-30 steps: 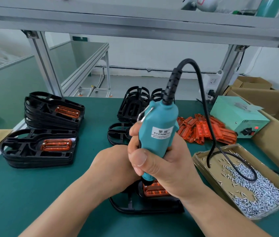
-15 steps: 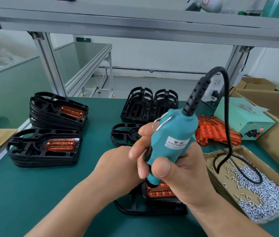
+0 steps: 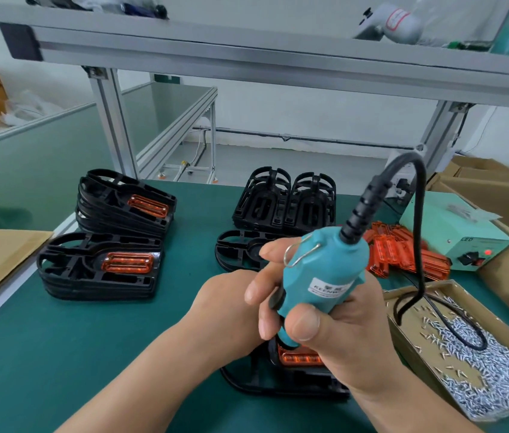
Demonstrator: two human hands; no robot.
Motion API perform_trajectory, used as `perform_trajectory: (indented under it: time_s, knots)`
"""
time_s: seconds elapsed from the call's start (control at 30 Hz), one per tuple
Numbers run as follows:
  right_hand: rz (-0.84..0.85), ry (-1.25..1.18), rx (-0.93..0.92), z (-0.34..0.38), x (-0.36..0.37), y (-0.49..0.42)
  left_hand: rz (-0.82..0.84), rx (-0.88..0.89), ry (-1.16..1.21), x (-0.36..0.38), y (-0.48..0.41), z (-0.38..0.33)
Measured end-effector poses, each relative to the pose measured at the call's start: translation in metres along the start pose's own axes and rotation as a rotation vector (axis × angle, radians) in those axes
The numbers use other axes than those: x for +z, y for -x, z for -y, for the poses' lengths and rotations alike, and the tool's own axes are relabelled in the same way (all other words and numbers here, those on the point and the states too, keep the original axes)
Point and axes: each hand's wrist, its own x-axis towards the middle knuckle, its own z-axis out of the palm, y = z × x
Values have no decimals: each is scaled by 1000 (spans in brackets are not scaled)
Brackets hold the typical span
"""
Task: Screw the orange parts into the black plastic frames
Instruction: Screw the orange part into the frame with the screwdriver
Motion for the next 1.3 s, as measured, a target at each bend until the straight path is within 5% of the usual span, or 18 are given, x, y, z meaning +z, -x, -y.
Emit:
perform_trajectory:
  time_s: [0.3, 0.57, 1.0, 1.3]
  knots:
    - [-71, 28, 39, 5, 1, -1, 49, -24, -82, 10, -8, -1]
    - [-425, -35, -118, 25, -22, -30, -33, -84, 5, 24, -13, 10]
    - [-969, -326, 151, -22, -89, -17, -4, -35, -21, 20, -11, 13]
    - [-1026, -389, 194, -32, -91, -15, -30, -58, -92, -17, -3, 35]
